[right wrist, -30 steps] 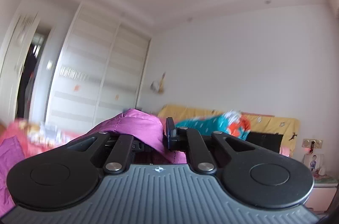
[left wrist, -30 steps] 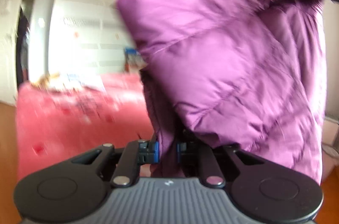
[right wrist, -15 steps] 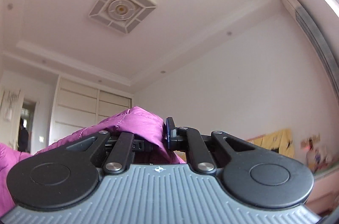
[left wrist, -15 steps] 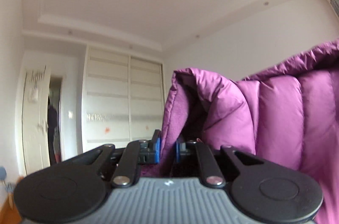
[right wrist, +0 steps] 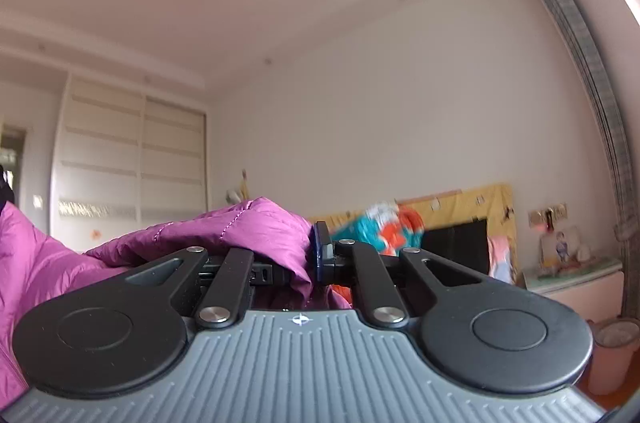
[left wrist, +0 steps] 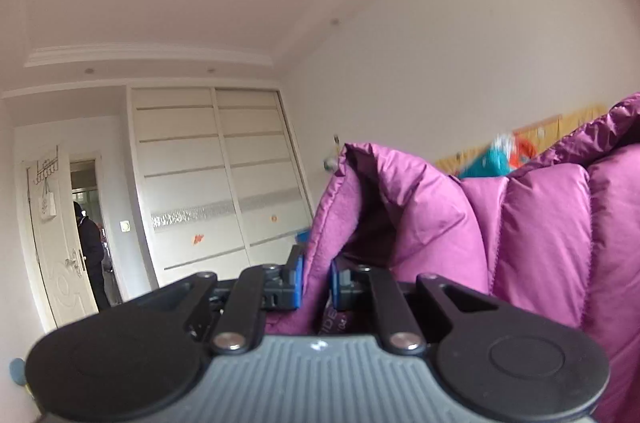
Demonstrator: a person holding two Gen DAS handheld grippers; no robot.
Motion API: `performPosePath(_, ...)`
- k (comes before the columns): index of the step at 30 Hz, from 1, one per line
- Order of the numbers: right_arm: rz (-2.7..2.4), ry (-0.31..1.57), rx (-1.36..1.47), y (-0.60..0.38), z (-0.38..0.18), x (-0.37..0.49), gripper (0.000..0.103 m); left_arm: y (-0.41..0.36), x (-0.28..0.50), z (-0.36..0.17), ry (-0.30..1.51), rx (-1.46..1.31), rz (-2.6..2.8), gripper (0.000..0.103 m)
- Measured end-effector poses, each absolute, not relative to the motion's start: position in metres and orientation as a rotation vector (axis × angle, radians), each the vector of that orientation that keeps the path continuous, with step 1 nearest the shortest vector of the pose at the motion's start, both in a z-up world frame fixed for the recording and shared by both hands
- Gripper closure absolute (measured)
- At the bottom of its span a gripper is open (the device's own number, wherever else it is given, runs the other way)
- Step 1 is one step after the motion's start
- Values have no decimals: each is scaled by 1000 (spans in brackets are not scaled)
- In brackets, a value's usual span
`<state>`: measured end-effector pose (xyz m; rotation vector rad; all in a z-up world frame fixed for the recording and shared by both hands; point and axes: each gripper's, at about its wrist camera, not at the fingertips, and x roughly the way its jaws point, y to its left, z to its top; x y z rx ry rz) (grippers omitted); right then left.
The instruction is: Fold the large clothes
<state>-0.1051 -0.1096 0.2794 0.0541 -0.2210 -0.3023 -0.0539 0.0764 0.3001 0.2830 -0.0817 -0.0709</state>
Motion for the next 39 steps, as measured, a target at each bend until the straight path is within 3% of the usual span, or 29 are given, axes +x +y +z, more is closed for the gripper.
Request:
performPosePath(10, -325, 3, 31, -122, 207, 18, 90, 68, 51, 233, 75, 356, -42, 92)
performPosePath(15, -331, 83, -14, -108, 171, 71, 82, 70, 83, 187, 171, 375, -28, 92)
performPosePath(16, -334, 105, -16, -107, 162, 79, 77, 70, 89, 178, 195, 378, -26, 92)
performPosePath(18, -342, 147, -16, -106, 149, 94, 36, 75, 100, 162, 250, 365, -25, 90)
performPosePath(22, -338, 224, -49, -100, 124, 97, 14, 85, 113, 133, 347, 348, -35, 80)
performPosePath(23, -339, 236, -60, -98, 119, 97, 1, 87, 114, 129, 359, 347, -38, 75)
performPosePath(30, -334, 292, -86, -99, 107, 93, 0, 114, 99, 145, 328, 327, -18, 49)
performPosePath(39, -339, 256, 18, -112, 126, 52, 0, 153, 22, 201, 296, 295, -9, 41)
